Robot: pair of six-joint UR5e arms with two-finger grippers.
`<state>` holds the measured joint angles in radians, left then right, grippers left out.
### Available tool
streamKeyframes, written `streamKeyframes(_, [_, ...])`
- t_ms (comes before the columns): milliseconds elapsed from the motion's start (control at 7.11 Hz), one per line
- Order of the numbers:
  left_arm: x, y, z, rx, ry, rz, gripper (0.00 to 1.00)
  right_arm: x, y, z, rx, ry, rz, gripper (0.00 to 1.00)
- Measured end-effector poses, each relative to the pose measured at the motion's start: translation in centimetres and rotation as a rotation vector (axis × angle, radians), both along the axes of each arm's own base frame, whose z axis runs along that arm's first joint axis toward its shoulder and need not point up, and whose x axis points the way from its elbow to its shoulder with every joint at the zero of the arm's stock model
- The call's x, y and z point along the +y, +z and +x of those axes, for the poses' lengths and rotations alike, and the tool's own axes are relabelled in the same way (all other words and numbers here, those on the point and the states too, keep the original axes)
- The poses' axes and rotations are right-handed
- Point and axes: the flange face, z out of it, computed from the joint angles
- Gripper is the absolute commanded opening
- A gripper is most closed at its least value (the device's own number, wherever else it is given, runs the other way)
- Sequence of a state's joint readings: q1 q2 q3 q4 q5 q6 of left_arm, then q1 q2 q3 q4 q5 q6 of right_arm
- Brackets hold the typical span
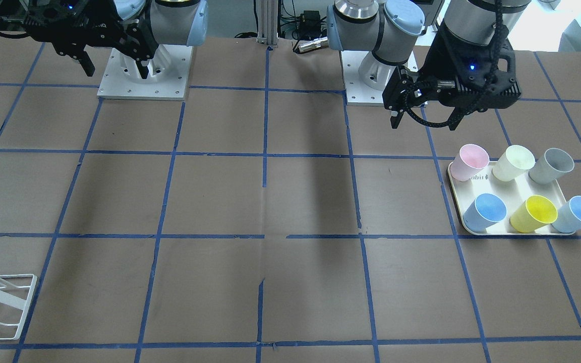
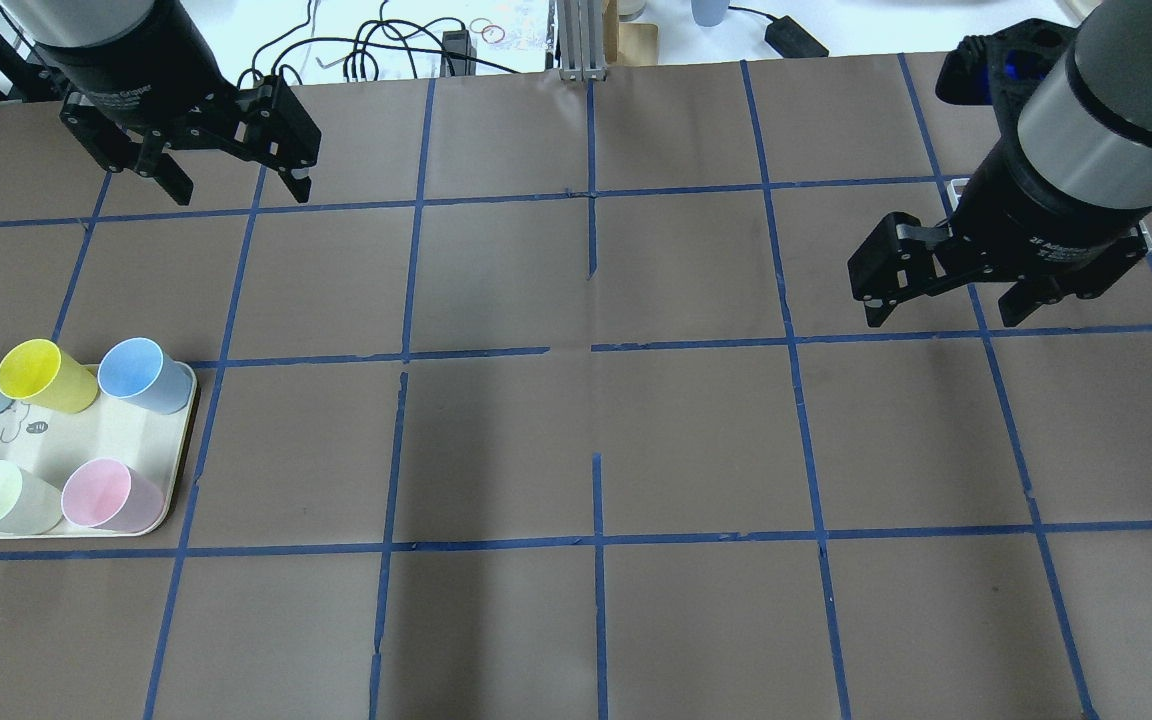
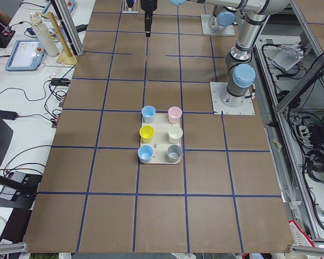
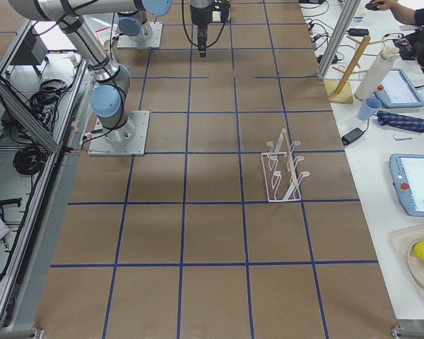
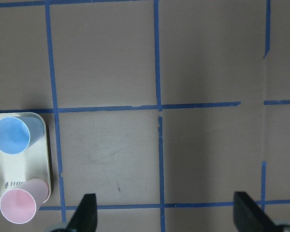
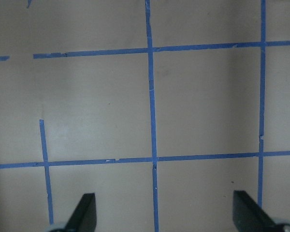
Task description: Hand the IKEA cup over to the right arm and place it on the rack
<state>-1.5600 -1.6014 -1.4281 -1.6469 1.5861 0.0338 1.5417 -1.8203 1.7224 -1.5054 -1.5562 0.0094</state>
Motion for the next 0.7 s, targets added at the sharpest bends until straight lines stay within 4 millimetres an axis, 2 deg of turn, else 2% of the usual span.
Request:
streamKeyframes(422, [0.0,0.0,0.5,-0.003,0.000,0.003,1.00,0.0,0.0,0.0,0.000,-0.001,-0.001,1.00])
streamKeyframes(563, [-0.1,0.2,2.6,-0.006,0.002,0.010,1.00,0.0,0.1,0.0,0.004,-0.001,-0.001,1.00])
streamKeyframes(704, [-0.5,0.2,7.0,-0.007,0.006,0.023,1.00,0.0,0.1,-0.1,0.008,-0.002,-0.001,1.00])
